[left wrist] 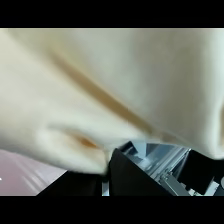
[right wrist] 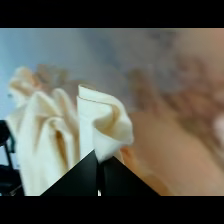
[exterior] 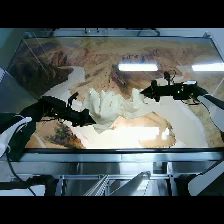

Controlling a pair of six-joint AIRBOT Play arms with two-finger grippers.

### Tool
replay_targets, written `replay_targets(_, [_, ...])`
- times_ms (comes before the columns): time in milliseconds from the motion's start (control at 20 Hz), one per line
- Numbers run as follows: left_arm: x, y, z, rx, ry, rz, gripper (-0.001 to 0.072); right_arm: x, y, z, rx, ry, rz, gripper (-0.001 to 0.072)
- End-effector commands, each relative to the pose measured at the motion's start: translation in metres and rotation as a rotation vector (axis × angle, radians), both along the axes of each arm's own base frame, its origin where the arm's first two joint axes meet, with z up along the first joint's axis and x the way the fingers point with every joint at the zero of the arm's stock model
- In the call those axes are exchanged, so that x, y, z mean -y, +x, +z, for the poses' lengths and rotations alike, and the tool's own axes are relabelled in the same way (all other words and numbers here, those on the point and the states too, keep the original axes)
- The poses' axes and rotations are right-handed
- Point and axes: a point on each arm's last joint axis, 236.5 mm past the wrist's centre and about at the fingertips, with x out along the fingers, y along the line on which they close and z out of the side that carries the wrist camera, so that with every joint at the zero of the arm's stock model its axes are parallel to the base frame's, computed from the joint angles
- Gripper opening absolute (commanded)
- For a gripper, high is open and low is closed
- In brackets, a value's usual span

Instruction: Fold the shirts.

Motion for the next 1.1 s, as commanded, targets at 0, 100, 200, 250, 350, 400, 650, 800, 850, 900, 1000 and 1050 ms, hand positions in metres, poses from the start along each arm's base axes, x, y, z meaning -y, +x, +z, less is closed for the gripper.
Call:
replay_targets(0, [0.001,0.005,0.087,0.129,-0.136,-0.048,0.0013,-0.008,0.005,0.129,0.282,0.322,0.033,0.0019])
replay_targets(100, [-0.005,0.011,0.19,0.35,-0.232,-0.08,0.0013,0.021,-0.005,0.235,0.532,0.378,0.008,0.002])
replay_targets(200, [-0.026,0.009,0.302,0.645,-0.214,-0.035,0.0014,0.057,-0.035,0.337,0.798,0.312,-0.063,0.0019])
replay_targets(250, [-0.04,0.002,0.358,0.809,-0.179,0.022,0.0014,0.077,-0.057,0.387,0.946,0.244,-0.128,0.0019])
replay_targets(350, [-0.067,-0.03,0.465,1.176,-0.063,0.122,0.0018,0.106,-0.108,0.466,1.191,0.079,-0.264,0.0019])
replay_targets(400, [-0.076,-0.053,0.505,1.321,0.019,0.155,0.0018,0.113,-0.14,0.5,1.319,-0.025,-0.33,0.0019])
replay_targets(650, [-0.071,-0.117,0.577,1.614,0.244,0.208,0.0018,0.083,-0.26,0.585,1.737,-0.423,-0.51,0.0019])
replay_targets(800, [-0.057,-0.117,0.563,1.534,0.134,0.09,0.0019,0.095,-0.263,0.585,1.731,-0.659,-0.624,0.0018])
replay_targets(850, [-0.052,-0.109,0.55,1.46,0.073,0.036,0.0018,0.104,-0.251,0.575,1.672,-0.665,-0.618,0.0019])
replay_targets(900, [-0.049,-0.097,0.533,1.384,0.02,-0.008,0.0019,0.113,-0.234,0.561,1.606,-0.644,-0.593,0.0019])
replay_targets(1000, [-0.047,-0.054,0.481,1.19,-0.015,-0.05,0.0019,0.129,-0.189,0.52,1.443,-0.527,-0.497,0.0019])
replay_targets(1050, [-0.046,-0.029,0.443,1.07,-0.014,-0.067,0.002,0.132,-0.162,0.489,1.349,-0.453,-0.433,0.0019])
